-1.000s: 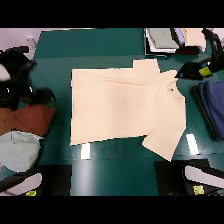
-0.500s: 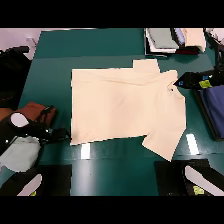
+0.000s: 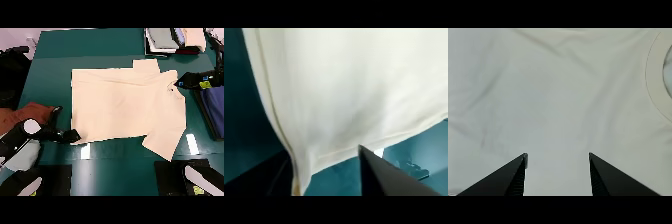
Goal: Fold the shirts.
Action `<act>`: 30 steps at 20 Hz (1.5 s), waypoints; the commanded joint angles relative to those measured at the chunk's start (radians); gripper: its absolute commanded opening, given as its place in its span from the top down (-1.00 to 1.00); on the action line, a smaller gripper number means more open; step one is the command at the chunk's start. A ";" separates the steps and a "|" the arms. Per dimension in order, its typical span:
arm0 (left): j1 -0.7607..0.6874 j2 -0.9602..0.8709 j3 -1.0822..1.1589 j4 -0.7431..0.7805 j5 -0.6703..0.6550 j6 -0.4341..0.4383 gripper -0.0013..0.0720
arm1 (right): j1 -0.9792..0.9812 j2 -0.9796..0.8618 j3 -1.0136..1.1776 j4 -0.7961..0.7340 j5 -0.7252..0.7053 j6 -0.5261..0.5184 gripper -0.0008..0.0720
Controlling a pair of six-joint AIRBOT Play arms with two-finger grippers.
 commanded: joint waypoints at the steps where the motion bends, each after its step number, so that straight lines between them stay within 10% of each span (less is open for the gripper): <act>1: -0.020 0.002 0.005 -0.011 0.015 -0.009 0.52 | -0.024 0.001 -0.001 -0.002 0.028 0.000 -0.25; 2: -0.015 0.002 0.021 0.006 0.013 -0.008 0.89 | -0.050 0.001 -0.007 -0.005 0.050 0.000 -0.25; 11: 0.013 0.002 0.225 0.077 -0.011 -0.010 0.90 | -0.499 -0.075 -0.455 -0.150 0.100 -0.030 -0.59; 19: 0.013 0.002 0.225 0.071 -0.010 -0.010 0.90 | -0.372 -0.188 -0.518 -0.060 -0.103 -0.064 0.00; 22: 0.014 0.002 0.229 0.071 -0.010 -0.010 0.90 | -0.282 -0.159 -0.514 -0.051 -0.164 -0.064 0.94; 30: 0.013 0.005 0.987 0.283 -0.169 -0.010 0.90 | -0.100 0.204 0.126 -0.055 -0.164 -0.064 0.94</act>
